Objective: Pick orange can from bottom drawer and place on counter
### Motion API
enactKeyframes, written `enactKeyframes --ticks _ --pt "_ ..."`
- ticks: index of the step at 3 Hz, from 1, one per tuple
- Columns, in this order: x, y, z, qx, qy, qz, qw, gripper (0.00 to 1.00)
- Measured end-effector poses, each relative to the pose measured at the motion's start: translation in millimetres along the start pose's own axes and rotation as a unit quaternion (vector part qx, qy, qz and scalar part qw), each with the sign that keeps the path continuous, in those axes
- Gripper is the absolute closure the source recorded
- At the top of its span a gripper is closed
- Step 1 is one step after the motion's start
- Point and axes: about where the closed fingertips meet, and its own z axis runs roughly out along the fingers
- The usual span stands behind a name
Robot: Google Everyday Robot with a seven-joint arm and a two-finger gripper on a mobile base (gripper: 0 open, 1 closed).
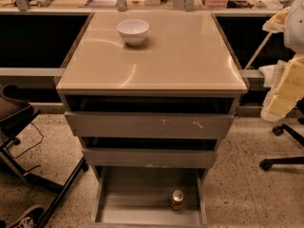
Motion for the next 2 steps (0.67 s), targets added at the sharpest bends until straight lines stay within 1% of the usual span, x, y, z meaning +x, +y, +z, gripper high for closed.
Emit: enactKeyframes --ticks 1,2 --pt "0 0 0 0.000 0.000 0.000 1.0000 0.00" --pt "1 21 15 -0.012 -0.032 -0.009 0.9994 0.00"
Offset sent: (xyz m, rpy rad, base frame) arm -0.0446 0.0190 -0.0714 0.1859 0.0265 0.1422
